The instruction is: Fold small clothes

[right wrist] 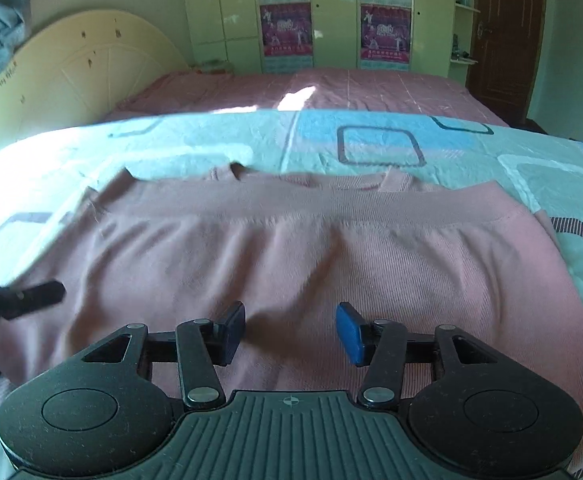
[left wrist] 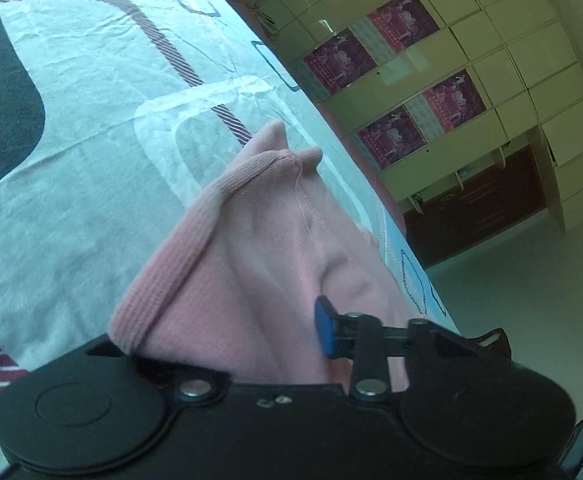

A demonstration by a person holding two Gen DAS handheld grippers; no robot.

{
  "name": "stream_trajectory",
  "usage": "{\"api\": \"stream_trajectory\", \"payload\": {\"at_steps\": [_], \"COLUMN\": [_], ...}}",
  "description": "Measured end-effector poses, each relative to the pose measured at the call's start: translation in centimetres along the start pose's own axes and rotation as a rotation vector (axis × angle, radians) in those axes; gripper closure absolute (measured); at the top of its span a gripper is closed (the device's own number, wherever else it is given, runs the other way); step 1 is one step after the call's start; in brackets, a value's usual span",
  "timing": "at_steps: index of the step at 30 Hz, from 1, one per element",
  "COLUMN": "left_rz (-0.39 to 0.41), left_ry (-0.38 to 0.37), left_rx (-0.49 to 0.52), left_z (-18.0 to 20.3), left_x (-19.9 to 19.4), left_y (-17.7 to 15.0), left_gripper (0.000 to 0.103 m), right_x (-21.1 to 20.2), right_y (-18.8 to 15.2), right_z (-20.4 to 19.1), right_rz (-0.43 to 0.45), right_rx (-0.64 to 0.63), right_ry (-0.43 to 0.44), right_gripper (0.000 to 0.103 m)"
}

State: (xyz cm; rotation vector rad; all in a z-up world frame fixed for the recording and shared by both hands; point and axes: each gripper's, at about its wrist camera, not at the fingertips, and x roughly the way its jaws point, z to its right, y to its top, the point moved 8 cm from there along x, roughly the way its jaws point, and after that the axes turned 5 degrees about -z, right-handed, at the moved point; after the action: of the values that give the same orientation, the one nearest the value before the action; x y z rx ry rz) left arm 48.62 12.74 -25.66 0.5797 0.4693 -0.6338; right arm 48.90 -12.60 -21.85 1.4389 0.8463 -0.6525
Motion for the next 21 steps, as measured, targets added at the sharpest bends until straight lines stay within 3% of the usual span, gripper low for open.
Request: {"api": "stream_trajectory", "payload": {"at_steps": [2,13,18,21], "left_rz": [-0.001,0.054,0.107,0.121], "left_ry": [-0.021,0.035,0.069,0.076], "left_rx": [-0.047,0.037,0.207,0.363], "left_z": [-0.8,0.9,5.2,10.1], "left_x": [0.3,-0.9,-1.9,-1.6], "left_y": [0.2,0.2,0.3,0.0], "left_gripper": [0.088,0.09,0.092,0.091], "right_x": [0.4,0.6,-0.8,-1.8], "right_y": [-0.5,-0.1,0.6,1.0], "right_z": [0.1,0.5,1.8,3.8], "right_rz": [0.016,0.005,0.05,0.067], "right_rx": [-0.007,-0.017,0.033,0.09], "right_ry": [-0.006,0.035,0.087,0.138], "right_gripper": [0.053,0.049,0.048,0.048]}}
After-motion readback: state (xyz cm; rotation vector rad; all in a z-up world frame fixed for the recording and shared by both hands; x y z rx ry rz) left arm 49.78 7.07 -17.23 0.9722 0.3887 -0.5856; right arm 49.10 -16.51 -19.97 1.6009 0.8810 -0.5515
